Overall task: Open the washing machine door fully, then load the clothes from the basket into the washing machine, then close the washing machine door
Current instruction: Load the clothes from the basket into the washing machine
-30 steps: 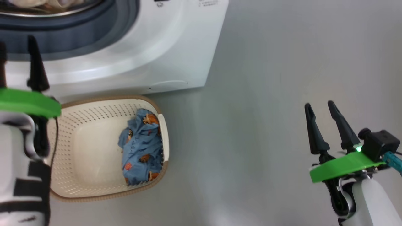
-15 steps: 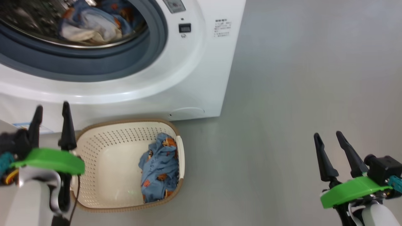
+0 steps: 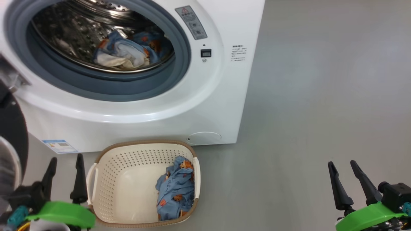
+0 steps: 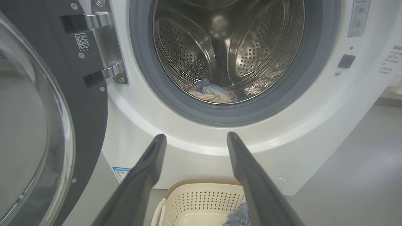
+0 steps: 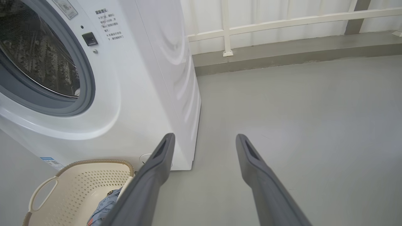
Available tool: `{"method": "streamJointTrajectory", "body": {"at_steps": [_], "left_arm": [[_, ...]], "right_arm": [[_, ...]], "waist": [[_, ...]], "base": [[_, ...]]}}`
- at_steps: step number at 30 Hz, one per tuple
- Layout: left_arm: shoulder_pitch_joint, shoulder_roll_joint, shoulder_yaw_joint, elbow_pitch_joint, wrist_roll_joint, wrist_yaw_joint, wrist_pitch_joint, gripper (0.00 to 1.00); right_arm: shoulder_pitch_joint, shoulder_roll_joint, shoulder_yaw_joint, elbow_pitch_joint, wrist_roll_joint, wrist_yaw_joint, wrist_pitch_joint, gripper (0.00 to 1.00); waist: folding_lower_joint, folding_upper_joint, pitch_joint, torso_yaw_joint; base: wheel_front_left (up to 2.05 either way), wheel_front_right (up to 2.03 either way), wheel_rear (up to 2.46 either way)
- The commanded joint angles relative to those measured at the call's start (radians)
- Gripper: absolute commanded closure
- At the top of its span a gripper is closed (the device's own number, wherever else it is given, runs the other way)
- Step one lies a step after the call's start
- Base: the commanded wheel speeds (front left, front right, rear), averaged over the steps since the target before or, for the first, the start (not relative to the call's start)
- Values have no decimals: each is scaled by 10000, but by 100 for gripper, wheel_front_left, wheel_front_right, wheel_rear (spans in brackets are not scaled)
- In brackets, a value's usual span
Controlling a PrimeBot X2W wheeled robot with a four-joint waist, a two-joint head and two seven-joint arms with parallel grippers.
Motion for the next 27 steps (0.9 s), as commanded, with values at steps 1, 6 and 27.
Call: {"method": "streamJointTrajectory", "body": {"at_steps": [1,6,27], "left_arm": [[109,239,380,-399,163,-15,-65,0],[699,77,493,-804,153,-15,-65,0],[1908,-70,991,-1708,323,-15,-65,0]], "right_arm": [[88,-213,135,-225,75,14,-76,0],[281,-262,90,-231,87,14,-76,0],[664,-326,20,-255,129,14,-76,0]], "waist": [[0,0,-162,156],[0,0,-337,277],[0,0,-672,366]], "base": [[0,0,0],[0,0,0],[0,0,0]]}}
